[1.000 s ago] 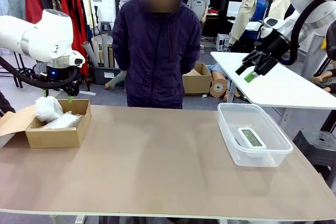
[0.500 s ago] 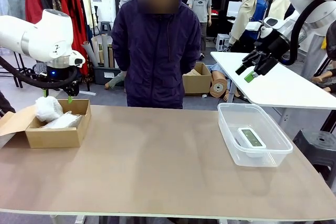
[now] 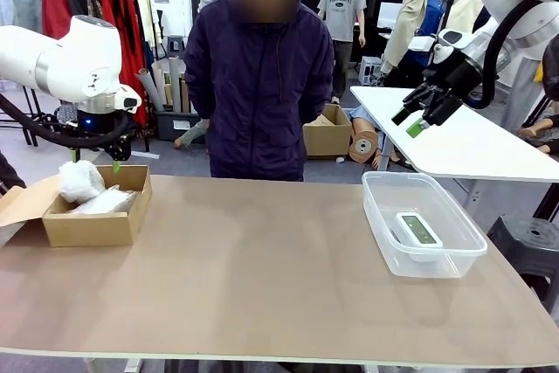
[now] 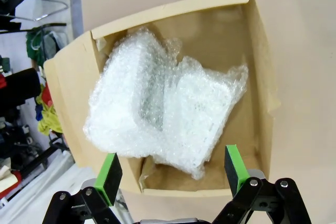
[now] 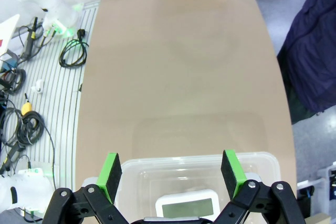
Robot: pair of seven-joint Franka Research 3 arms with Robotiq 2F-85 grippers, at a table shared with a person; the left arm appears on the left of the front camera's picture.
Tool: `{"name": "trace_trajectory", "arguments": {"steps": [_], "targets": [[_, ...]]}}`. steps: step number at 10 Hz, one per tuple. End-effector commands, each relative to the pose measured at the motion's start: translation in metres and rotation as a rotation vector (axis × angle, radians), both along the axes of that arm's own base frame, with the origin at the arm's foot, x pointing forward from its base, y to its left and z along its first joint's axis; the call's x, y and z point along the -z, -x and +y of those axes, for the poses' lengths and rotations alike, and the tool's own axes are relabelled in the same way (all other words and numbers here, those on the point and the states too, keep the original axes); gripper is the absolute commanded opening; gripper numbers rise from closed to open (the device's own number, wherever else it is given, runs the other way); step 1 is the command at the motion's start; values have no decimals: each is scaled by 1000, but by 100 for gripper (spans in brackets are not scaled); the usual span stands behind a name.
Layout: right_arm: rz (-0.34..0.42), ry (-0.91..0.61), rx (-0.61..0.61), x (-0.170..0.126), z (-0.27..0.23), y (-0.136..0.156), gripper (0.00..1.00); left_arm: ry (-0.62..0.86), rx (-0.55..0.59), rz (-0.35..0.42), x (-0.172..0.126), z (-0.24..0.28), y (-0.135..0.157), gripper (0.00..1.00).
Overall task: Separate and place wrapped and unwrapped clocks.
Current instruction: If the picked Digital clock is wrapped, place it in the Package Box ; if not, place it in the Organizing box.
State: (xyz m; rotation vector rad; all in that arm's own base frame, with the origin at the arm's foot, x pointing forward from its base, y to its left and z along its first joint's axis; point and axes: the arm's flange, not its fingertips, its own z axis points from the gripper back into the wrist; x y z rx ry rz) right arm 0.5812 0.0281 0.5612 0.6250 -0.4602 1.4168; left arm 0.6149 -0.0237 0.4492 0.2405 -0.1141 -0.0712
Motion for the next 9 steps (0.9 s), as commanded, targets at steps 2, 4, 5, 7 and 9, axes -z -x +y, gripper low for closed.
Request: {"name": "trace_trajectory", "arguments": {"steps": [2,4,5,7,9], "targets": [[-2,17,-6,-1,1,2,100,81,144,125,-24,-3,13,100],[-2,17,-6,-1,1,2,100,151,294,198,-49,1,27,100],[-2,17,-6,-1,1,2,100,200,408,216,-68,10,36,100],[-2,17,-6,-1,1,2,100,304,673,169,-96,22,53,100],[-2,17,-6,-1,1,2,100,388,893,89,-114,35,60,100]]}}
